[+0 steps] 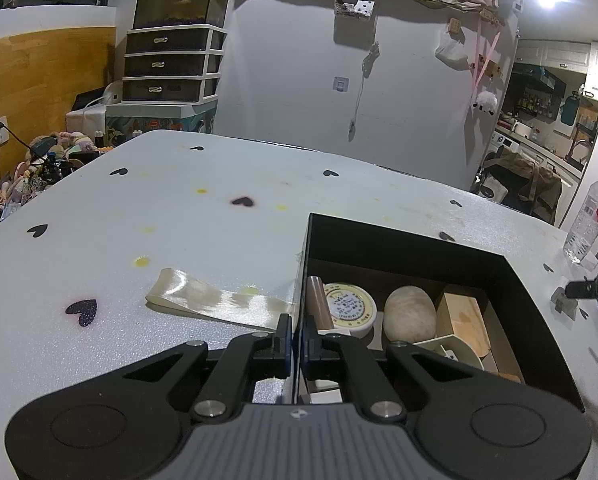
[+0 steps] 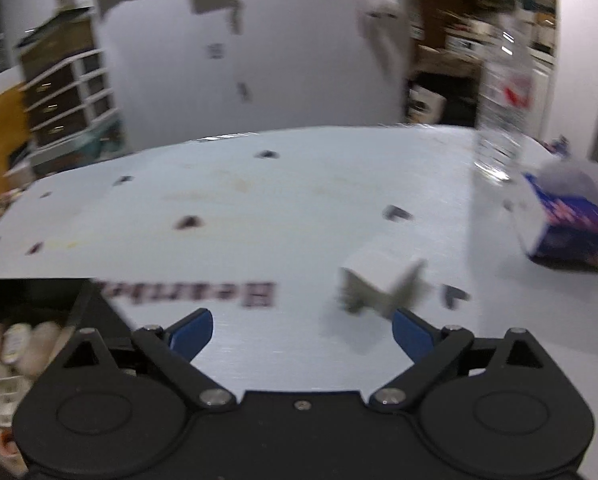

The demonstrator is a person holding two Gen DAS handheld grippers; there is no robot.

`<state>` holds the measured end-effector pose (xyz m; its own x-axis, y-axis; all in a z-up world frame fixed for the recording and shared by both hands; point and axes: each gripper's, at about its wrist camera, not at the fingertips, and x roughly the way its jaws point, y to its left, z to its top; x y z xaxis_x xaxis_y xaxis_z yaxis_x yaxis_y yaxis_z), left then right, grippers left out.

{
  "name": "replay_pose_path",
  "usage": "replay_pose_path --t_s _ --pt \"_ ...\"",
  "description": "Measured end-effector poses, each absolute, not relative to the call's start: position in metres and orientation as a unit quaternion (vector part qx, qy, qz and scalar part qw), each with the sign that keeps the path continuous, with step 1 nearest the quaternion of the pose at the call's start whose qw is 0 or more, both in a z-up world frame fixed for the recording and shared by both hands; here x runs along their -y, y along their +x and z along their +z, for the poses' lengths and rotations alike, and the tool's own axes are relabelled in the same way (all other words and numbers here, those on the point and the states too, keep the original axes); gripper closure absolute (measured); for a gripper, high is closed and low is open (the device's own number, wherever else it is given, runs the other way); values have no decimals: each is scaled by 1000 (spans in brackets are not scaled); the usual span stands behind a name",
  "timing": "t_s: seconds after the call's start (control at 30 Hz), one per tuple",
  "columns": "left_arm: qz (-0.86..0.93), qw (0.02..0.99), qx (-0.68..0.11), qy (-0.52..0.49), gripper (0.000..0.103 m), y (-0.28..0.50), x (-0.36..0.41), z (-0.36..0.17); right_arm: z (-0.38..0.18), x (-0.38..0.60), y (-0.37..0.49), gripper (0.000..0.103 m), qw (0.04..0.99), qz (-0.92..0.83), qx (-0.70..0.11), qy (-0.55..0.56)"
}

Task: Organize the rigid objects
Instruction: 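Move the right tool to the white charger and grasp it, then lower the charger into the black box and release it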

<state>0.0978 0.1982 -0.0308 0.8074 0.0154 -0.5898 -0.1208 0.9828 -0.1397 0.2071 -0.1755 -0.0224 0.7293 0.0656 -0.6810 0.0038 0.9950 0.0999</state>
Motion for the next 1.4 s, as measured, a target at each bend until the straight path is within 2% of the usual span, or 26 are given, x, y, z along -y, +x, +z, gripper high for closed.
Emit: replay_pose_path --t_s 0.33,0.43,0.6,0.7,0.8,0.87,1.1,1.4 --pt "37 947 -309 -86 99 97 -198 -31 -57 211 251 6 917 -35 -380 118" --pt "37 947 -308 -86 99 97 -198 -31 -59 213 265 11 913 -28 -380 146" --pt "37 947 -308 -86 99 97 -198 -31 -60 205 282 12 914 -33 -380 141" --pt "37 947 -308 -86 99 97 -198 -31 -61 200 289 20 917 -37 -378 120" --pt "37 947 -308 -86 99 97 -198 -31 -62 197 289 37 919 -52 -379 91" --pt "37 947 -308 -86 99 97 -198 -31 -62 194 288 57 921 -66 -379 63" --pt "37 947 -308 -86 99 97 -198 -31 -58 195 271 57 920 -54 -385 54" --pt "40 947 -308 -88 99 99 -197 -32 -4 137 215 57 930 115 -342 67"
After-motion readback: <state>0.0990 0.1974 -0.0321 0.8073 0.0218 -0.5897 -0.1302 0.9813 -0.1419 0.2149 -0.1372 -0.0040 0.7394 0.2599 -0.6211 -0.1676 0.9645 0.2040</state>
